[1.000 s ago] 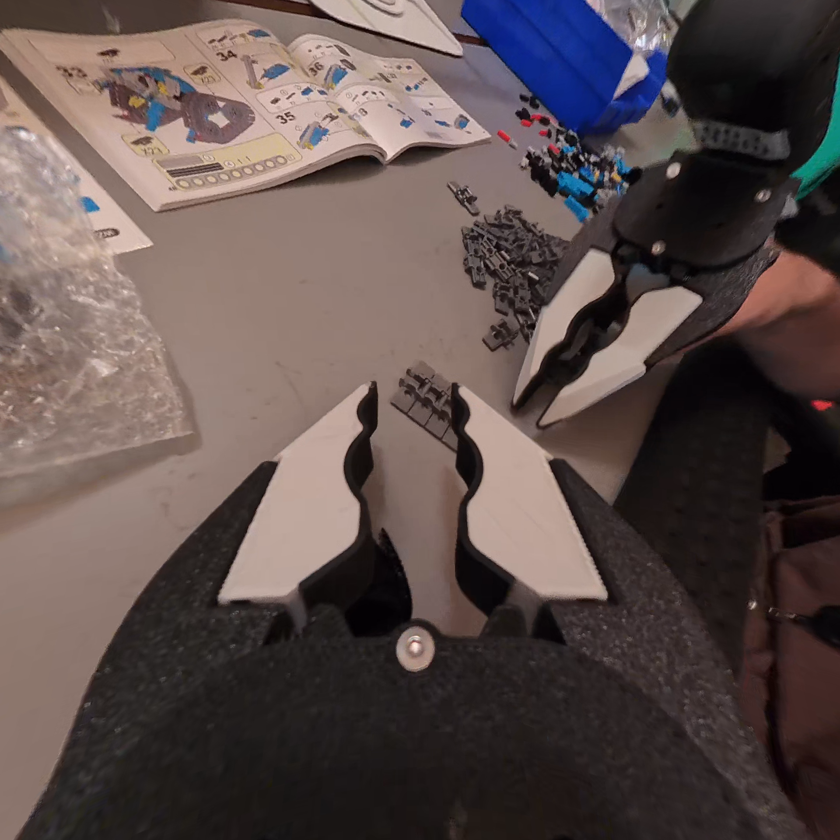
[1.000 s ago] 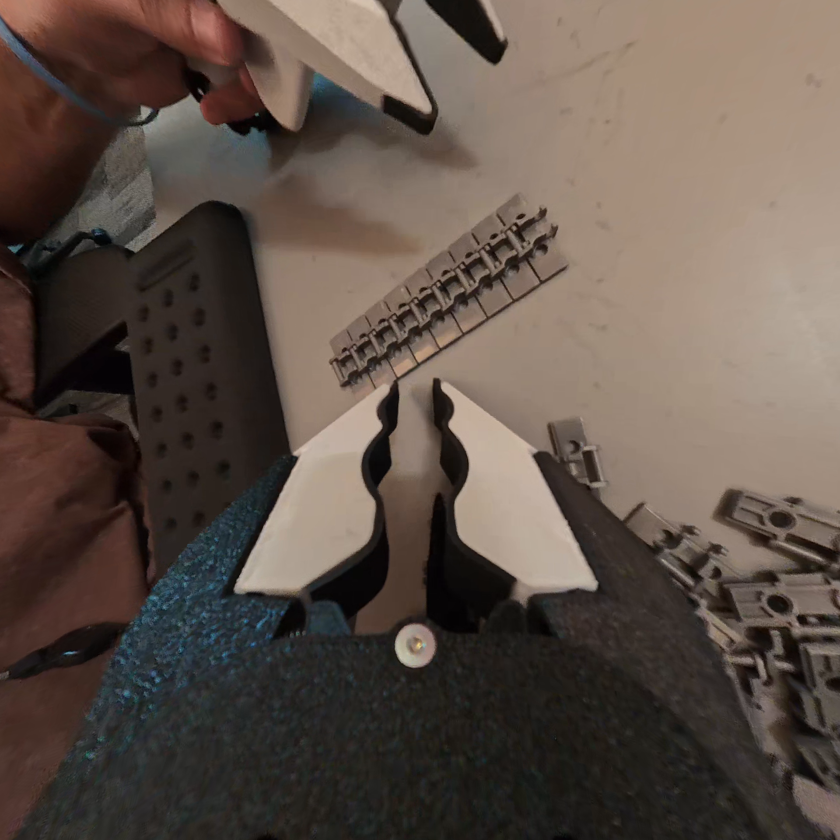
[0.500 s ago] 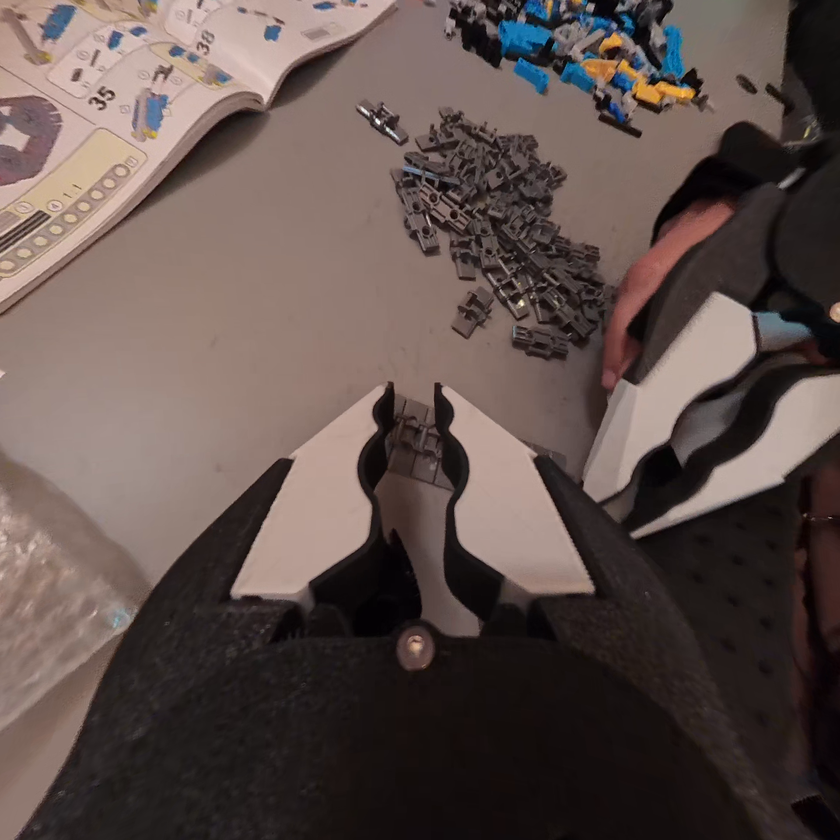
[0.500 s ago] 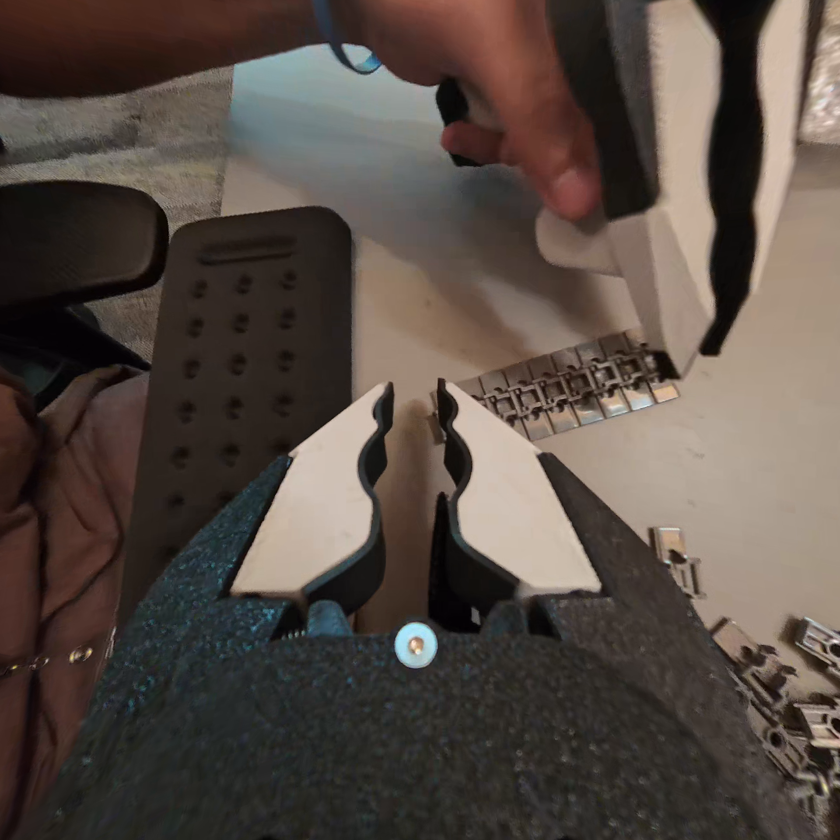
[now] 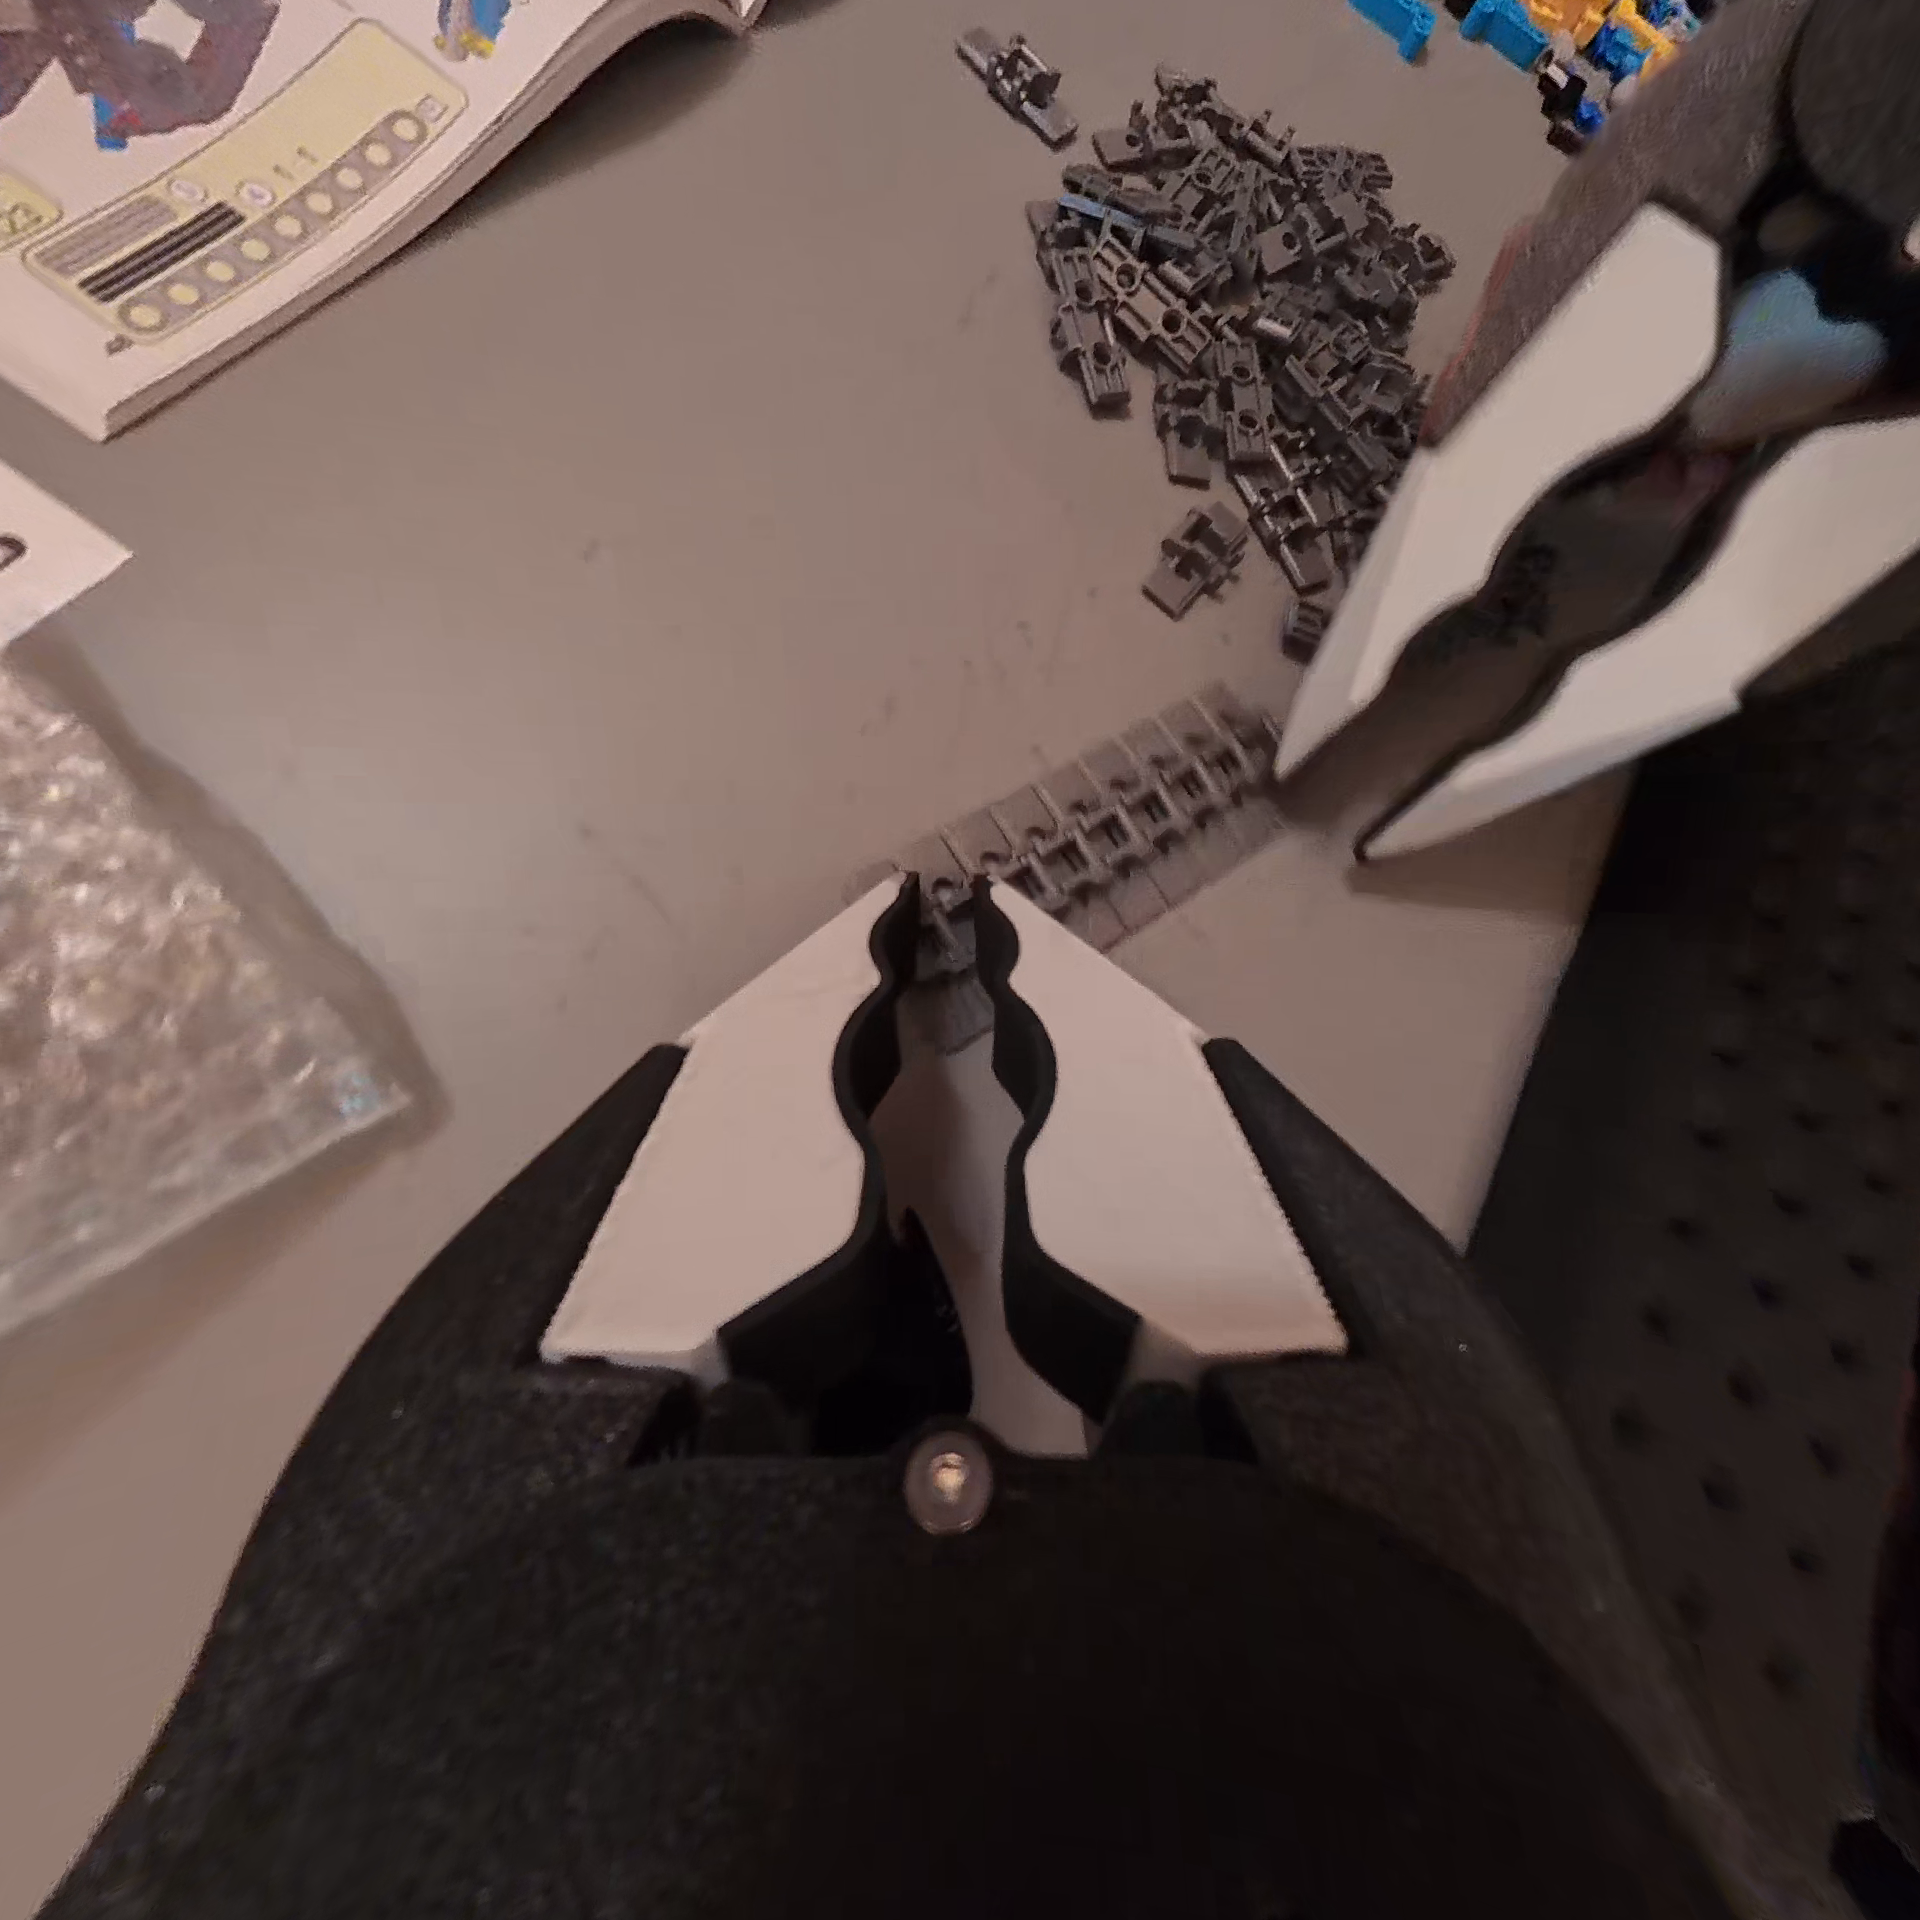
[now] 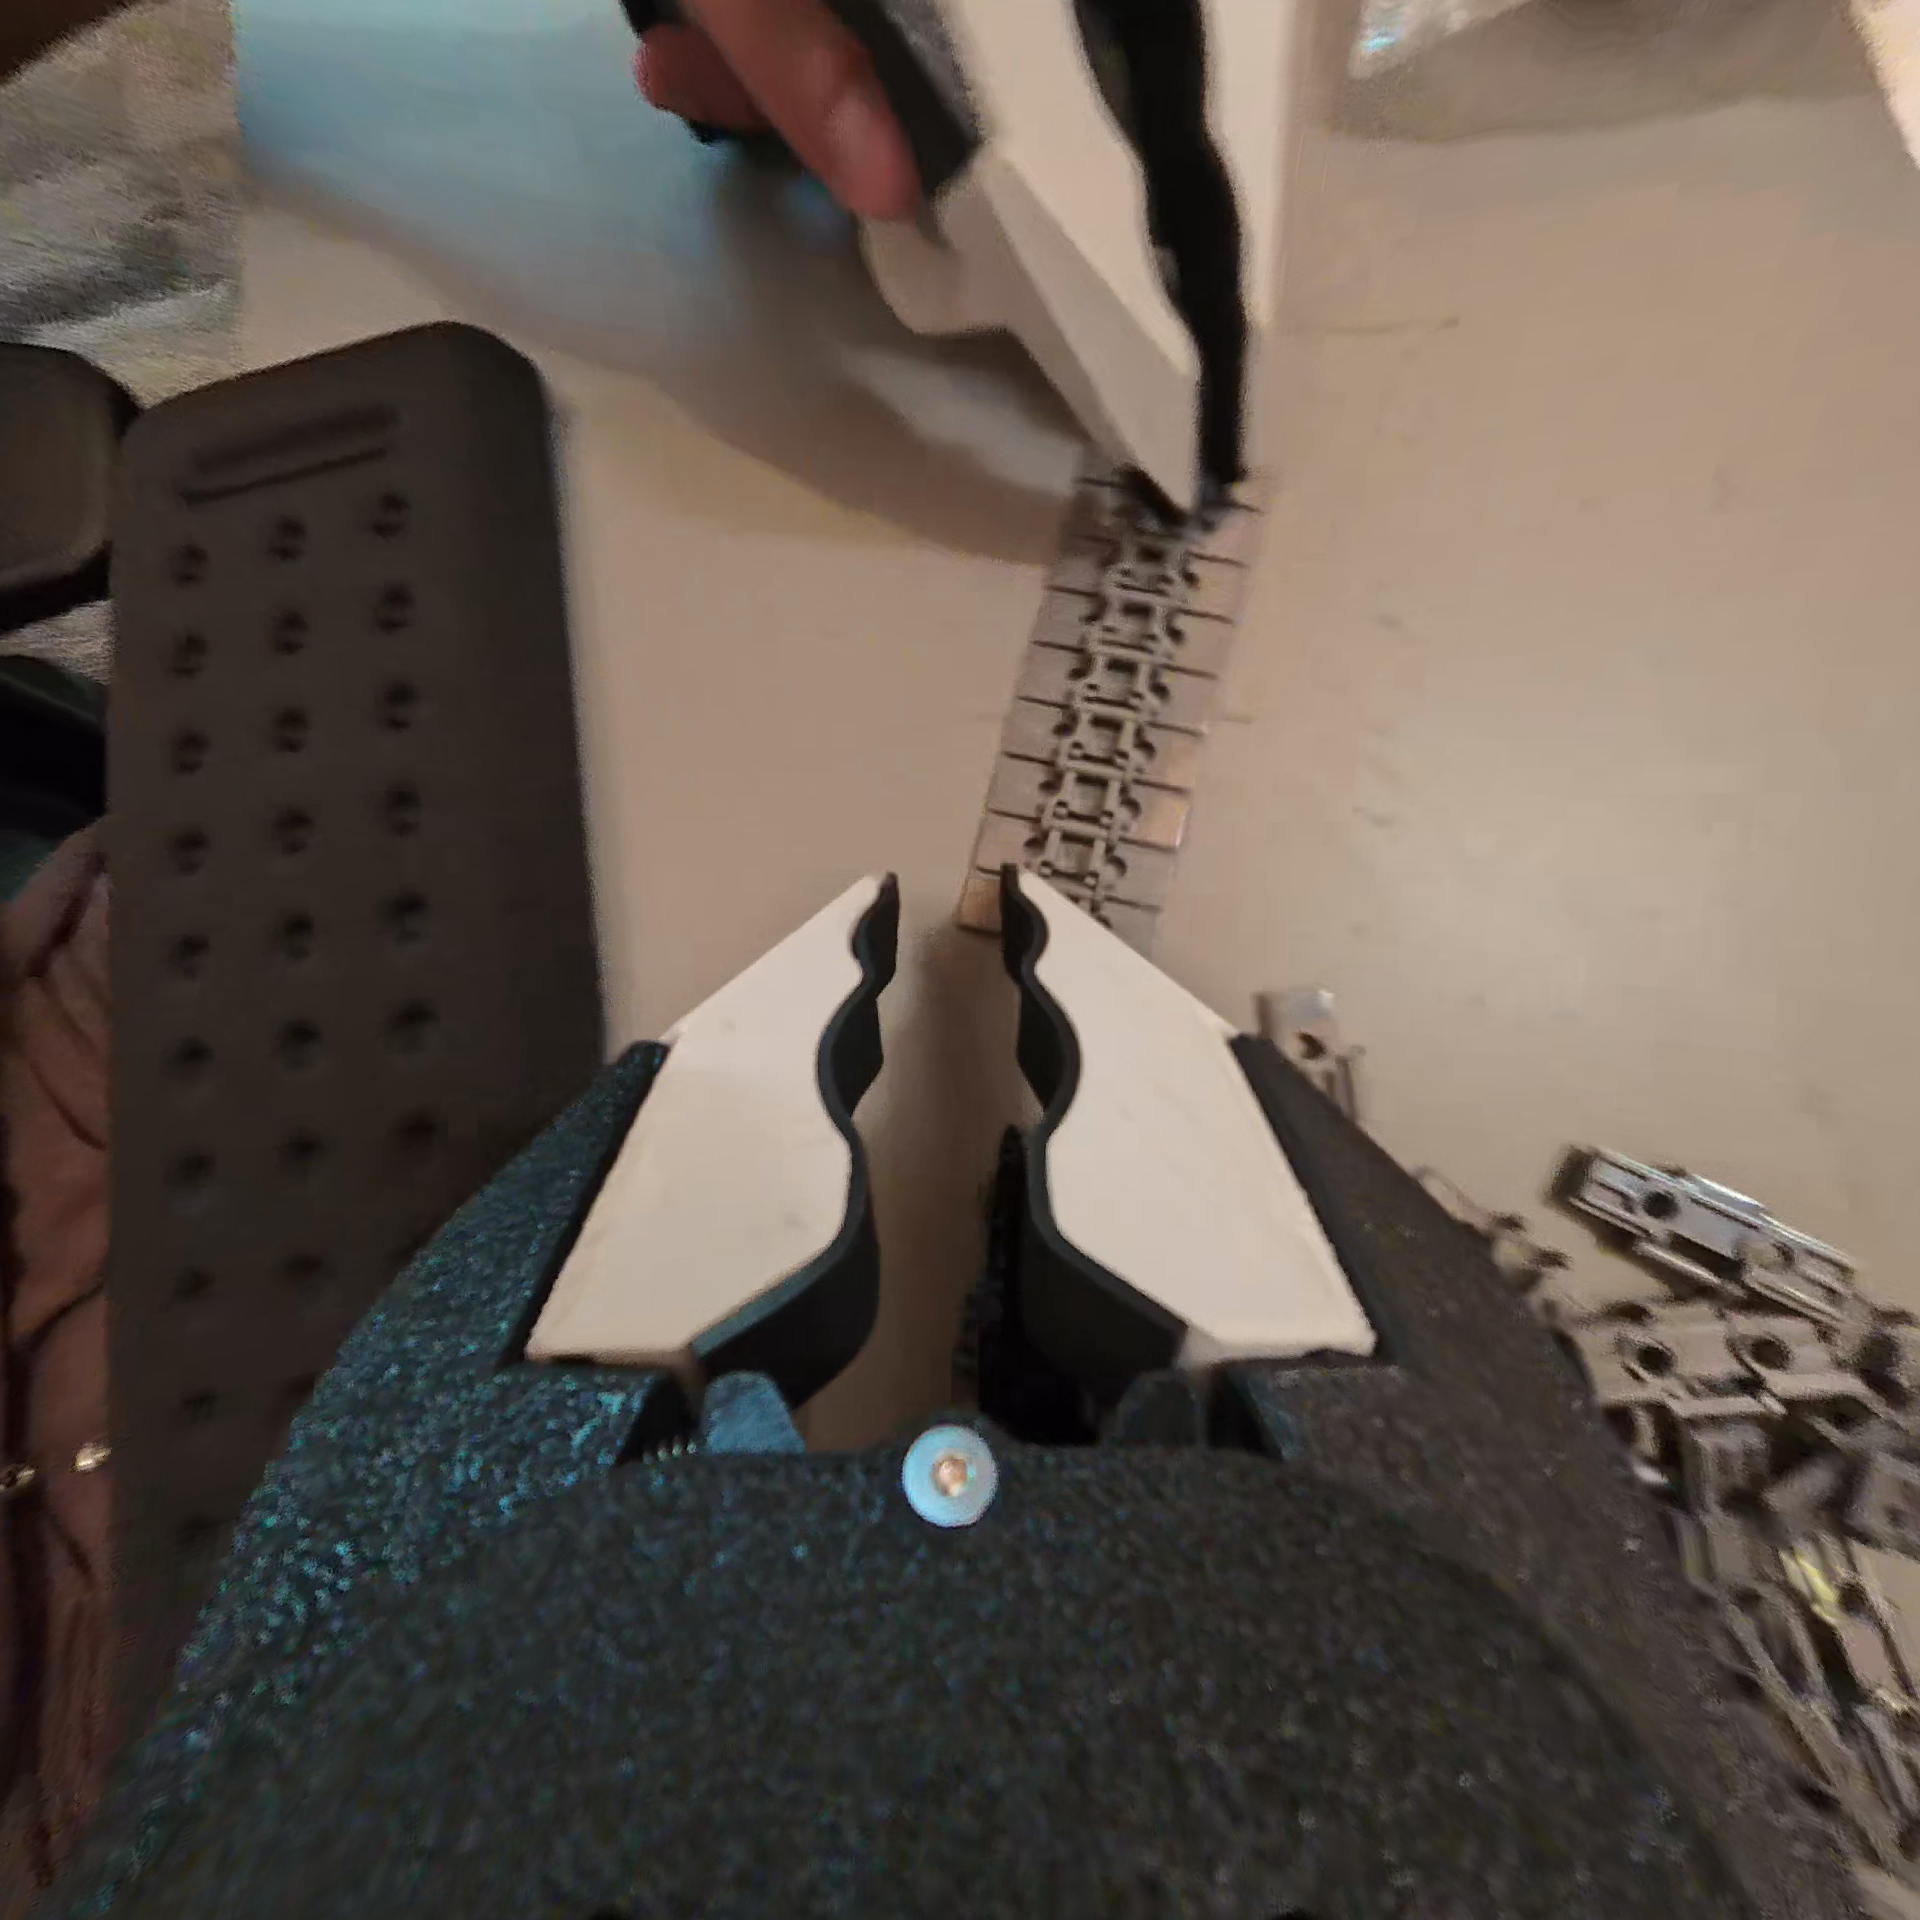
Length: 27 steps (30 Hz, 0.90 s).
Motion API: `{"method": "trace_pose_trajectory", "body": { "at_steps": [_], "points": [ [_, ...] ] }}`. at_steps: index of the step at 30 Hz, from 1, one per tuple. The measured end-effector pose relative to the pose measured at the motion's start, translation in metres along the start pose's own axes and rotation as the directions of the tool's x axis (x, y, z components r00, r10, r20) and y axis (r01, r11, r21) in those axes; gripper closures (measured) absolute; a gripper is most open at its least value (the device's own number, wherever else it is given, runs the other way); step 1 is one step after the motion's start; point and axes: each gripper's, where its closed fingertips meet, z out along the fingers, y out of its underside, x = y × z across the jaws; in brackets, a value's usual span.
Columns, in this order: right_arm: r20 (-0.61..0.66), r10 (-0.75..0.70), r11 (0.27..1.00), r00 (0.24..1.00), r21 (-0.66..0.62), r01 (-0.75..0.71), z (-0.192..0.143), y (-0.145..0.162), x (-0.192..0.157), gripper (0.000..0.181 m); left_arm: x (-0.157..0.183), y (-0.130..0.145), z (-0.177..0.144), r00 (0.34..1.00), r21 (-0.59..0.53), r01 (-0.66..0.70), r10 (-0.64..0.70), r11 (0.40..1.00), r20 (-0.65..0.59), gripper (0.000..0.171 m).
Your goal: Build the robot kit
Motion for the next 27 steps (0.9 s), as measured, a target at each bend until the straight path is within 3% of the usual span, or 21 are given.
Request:
{"method": "trace_pose_trajectory", "body": {
  "at_steps": [4, 8, 11, 16, 20, 23, 27],
  "points": [
    [-0.108, 0.014, 1.000, 0.994, 0.017, -0.012, -0.007, 0.004, 0.029, 0.158, 0.002, 0.015, -0.014, 1.000, 0.001, 0.020, -0.020, 1.000, 0.010, 0.162],
    [-0.015, 0.077, 0.987, 0.997, 0.139, -0.074, -0.017, -0.016, 0.016, 0.162, 0.003, 0.016, -0.029, 0.999, 0.064, 0.004, -0.006, 0.998, 0.043, 0.162],
    [-0.036, 0.049, 0.991, 0.998, 0.127, -0.044, -0.013, -0.016, 0.012, 0.157, 0.007, 0.010, -0.035, 0.999, 0.121, -0.019, 0.014, 0.993, 0.041, 0.162],
    [-0.112, 0.018, 0.998, 0.994, 0.067, -0.011, -0.001, -0.006, 0.025, 0.146, 0.014, 0.017, -0.021, 0.998, 0.049, -0.061, 0.059, 0.997, 0.025, 0.162],
    [-0.143, 0.010, 0.997, 0.990, 0.075, 0.001, -0.002, -0.008, 0.036, 0.140, 0.032, 0.026, -0.019, 0.992, -0.020, -0.100, 0.098, 0.995, -0.083, 0.165],
    [-0.199, -0.032, 0.990, 0.979, 0.127, 0.058, -0.014, -0.017, 0.042, 0.145, 0.017, 0.017, -0.029, 0.991, 0.022, -0.117, 0.118, 0.993, -0.062, 0.165],
    [-0.261, -0.038, 0.991, 0.964, 0.113, 0.069, -0.025, -0.010, 0.046, 0.155, -0.010, -0.023, -0.037, 0.993, 0.171, -0.085, 0.098, 0.982, -0.071, 0.161]
  ]
}}
